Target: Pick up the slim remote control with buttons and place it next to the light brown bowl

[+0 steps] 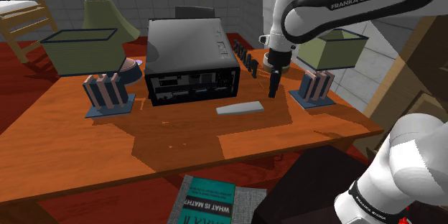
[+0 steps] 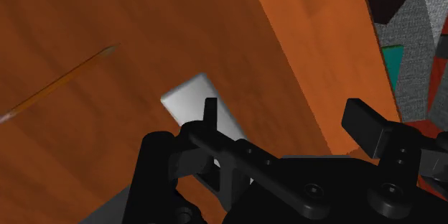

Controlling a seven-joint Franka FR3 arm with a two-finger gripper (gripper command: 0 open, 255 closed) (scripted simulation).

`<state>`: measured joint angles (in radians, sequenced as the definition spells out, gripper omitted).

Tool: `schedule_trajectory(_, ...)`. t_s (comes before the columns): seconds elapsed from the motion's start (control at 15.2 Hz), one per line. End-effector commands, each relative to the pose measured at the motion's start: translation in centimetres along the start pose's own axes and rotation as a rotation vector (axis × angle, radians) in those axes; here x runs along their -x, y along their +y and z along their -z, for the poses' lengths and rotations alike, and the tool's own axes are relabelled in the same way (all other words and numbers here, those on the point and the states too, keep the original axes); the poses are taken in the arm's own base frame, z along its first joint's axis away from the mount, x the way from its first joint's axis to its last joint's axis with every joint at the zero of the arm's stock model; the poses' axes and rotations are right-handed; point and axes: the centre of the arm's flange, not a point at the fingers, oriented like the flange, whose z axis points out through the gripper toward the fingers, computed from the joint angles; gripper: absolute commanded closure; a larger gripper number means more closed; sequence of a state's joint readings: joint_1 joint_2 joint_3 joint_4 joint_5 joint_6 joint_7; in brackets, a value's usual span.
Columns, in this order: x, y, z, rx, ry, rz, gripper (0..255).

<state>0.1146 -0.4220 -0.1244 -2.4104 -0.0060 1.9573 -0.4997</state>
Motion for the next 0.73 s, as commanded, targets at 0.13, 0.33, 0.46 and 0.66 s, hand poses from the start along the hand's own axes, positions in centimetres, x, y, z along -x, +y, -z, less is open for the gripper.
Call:
schedule_trajectory(0.13,-4.2,1.3,-3.2,0.023,-0.004,0.184,0)
schedule_trajectory(0.33,-7.3,1.8,-5.5,0.039,-0.007,0.318,0)
schedule_trajectory(0.46,-9.4,1.9,-7.1,0.050,-0.009,0.407,0)
schedule_trajectory(0.66,-12.6,1.8,-9.4,0.067,-0.013,0.541,0)
